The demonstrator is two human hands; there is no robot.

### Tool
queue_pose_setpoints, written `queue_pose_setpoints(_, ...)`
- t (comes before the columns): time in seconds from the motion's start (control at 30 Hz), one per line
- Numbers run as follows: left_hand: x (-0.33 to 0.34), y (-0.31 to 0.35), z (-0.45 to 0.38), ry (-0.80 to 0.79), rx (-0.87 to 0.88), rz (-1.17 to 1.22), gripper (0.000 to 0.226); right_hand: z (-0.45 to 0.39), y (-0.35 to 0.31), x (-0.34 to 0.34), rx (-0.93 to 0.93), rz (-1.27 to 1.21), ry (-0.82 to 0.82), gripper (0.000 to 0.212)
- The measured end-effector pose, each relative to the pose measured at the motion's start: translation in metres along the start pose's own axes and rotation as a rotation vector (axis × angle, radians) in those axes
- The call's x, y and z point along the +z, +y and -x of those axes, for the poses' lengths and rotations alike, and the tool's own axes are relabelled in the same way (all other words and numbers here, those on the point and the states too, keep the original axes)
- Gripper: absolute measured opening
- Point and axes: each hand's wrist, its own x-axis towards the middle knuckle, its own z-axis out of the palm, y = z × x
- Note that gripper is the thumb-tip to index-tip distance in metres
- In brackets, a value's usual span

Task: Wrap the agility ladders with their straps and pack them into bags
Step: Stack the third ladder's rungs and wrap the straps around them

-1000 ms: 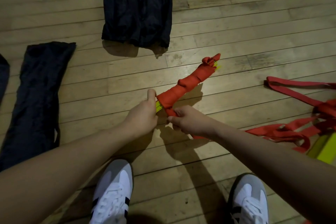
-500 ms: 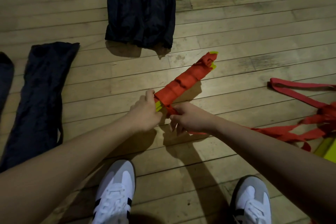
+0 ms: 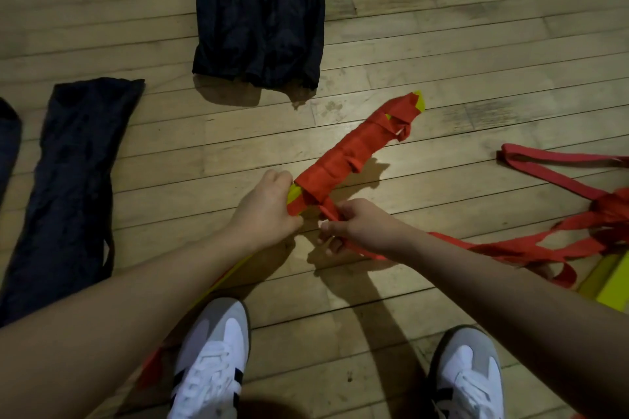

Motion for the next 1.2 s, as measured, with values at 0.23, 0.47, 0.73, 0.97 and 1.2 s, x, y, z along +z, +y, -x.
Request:
queue_pose_setpoints(0.23, 0.000, 0.003, -0.008, 0.070, -0.219, -0.063, 0.050, 0.007, 0.000, 0.010, -0.003, 0.092, -0.018, 0.017)
queue_pose_setpoints(0.47, 0.009, 0.000, -0.006, -0.084, -0.267, 0.078, 0.073, 0.005, 0.000, 0.002, -0.026, 0.112, 0.120, 0.024)
queue_pose_setpoints(0.73, 0.009, -0.001, -0.009, -0.098, -0.107, -0.186, 0.053, 0.005, 0.000, 0.005, -0.021, 0.037, 0.118, 0.020)
queue_pose_setpoints(0.97, 0.010, 0.004, -0.019, -0.120, -0.113, -0.060, 0.055, -0.004, -0.001, -0.009, -0.068, -0.015, 0.169, 0.024)
queue_pose_setpoints(1.2, 0.008, 0.003, -0.019, -0.187, -0.002, 0.029, 0.044, -0.008, 0.005, -0.015, -0.051, -0.024, 0.200, 0.024)
